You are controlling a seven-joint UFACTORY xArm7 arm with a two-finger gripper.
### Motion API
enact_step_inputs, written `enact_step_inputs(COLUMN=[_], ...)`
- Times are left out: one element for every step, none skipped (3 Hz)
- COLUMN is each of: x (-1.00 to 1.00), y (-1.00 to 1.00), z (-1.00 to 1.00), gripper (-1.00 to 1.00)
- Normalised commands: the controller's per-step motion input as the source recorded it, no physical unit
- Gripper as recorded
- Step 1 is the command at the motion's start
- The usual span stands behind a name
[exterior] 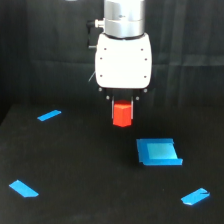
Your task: Pick up the red object from the table
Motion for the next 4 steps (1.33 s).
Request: enact_step_inputs(x=[0.04, 0.05, 0.05, -0.02], y=[0.00, -0.02, -0.04, 0.07], z=[0.19, 0.11, 0.05, 0.04], gripper=[-0.91, -1.00, -1.00, -1.00])
